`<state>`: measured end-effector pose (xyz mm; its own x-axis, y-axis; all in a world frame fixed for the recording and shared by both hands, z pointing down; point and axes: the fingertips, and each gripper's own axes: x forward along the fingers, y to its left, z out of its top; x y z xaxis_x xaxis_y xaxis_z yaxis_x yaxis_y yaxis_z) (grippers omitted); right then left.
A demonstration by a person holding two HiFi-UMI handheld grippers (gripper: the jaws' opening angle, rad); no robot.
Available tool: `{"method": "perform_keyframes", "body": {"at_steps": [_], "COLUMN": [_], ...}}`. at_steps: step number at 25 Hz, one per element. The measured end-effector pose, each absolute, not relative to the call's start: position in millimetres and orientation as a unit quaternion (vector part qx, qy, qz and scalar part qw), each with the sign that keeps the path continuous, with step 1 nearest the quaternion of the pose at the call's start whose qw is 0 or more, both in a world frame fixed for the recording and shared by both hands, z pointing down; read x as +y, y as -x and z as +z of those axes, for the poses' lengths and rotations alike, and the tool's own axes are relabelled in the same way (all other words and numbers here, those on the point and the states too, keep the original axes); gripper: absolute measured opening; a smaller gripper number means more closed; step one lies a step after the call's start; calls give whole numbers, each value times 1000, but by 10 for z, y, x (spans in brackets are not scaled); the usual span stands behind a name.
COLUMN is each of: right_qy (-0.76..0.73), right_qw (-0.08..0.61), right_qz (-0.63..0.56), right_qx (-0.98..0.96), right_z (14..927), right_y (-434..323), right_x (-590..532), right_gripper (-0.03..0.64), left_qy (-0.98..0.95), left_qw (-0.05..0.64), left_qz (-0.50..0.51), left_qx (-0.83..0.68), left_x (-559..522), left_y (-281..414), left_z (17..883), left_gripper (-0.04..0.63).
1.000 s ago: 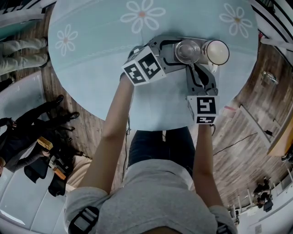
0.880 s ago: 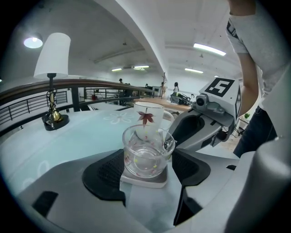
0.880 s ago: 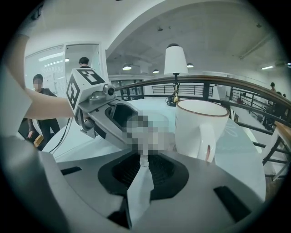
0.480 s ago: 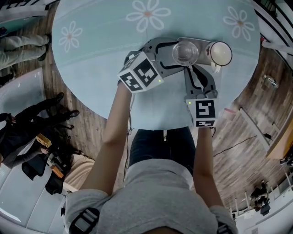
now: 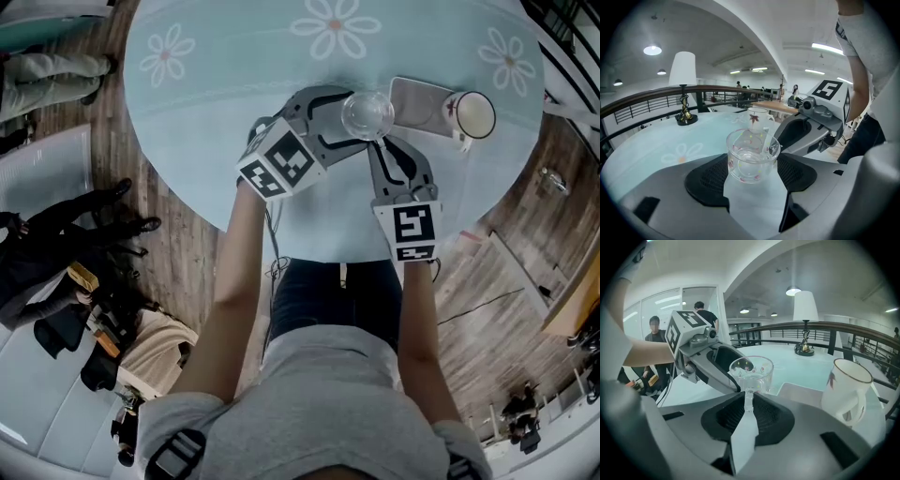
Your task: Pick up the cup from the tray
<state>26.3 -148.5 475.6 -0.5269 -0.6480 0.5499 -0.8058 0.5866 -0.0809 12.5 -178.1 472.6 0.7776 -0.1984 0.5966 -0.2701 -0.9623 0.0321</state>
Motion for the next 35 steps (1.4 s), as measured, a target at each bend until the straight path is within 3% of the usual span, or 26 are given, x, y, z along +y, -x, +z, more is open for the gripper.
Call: {"method": "perform_keyframes", "body": {"at_steps": [19, 35], "right_qy": [-412, -410], "right_qw": [284, 275], "right_qz": [182, 173], "right_qx": [-846, -852], "right_z": [5142, 5182], "right_y": [-174, -187], "right_x": [-1084, -1044], "right_gripper": [51, 52], "left_qy": [-937, -941], "left_qw": [89, 90], "left_qz": [318, 302], "left_qx": [-117, -125], "left_x": [-1370, -1326], "left_y": [-35, -45], "left_z": [5141, 5190], "left_gripper": [333, 333]}}
